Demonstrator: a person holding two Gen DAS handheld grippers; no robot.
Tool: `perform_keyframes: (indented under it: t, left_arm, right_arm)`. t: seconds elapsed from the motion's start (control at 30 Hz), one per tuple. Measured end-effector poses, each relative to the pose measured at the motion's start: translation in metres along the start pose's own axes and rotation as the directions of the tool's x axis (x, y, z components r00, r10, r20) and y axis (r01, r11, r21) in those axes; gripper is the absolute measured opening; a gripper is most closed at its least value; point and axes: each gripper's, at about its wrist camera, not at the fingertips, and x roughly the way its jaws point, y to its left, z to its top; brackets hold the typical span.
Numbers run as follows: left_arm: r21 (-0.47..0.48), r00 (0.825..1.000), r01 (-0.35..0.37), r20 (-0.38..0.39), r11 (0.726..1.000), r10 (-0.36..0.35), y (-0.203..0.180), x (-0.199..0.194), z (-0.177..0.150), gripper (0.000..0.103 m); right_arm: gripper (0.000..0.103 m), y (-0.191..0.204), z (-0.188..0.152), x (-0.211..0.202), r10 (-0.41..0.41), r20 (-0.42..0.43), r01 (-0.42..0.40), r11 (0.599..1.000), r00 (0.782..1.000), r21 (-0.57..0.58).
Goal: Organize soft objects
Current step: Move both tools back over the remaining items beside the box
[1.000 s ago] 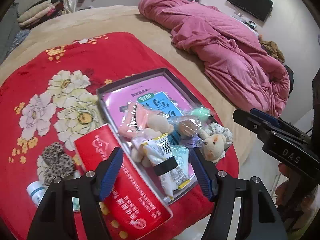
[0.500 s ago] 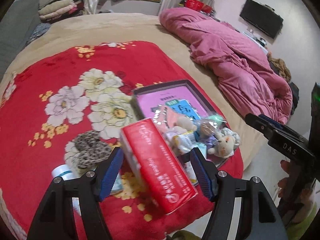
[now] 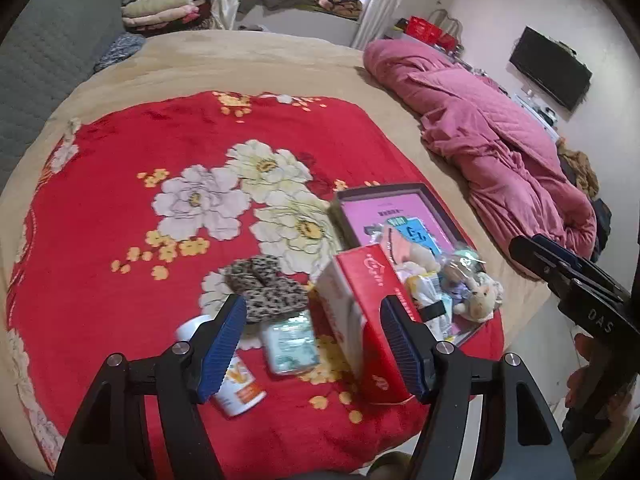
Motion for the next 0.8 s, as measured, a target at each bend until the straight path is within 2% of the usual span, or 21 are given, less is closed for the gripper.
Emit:
perform_keyframes:
  t: [0.43, 0.8]
  left_arm:
    - [-0.051, 1.0, -0.014, 0.007, 0.999, 0.015, 0.046, -0.009, 0.009, 0.071]
    - [-0.101, 0.998, -0.03, -0.053, 0.994, 0.025, 0.075, 0.028, 0.019, 0.071]
  right_arm:
    - [0.059, 0.072, -0.003, 0.01, 0.076, -0.031, -0.079, 0.993, 0.997, -0.09]
    - [0.059, 0.115, -0.029, 0.041, 0.125, -0.121, -0.141, 0.98, 0.985, -0.137]
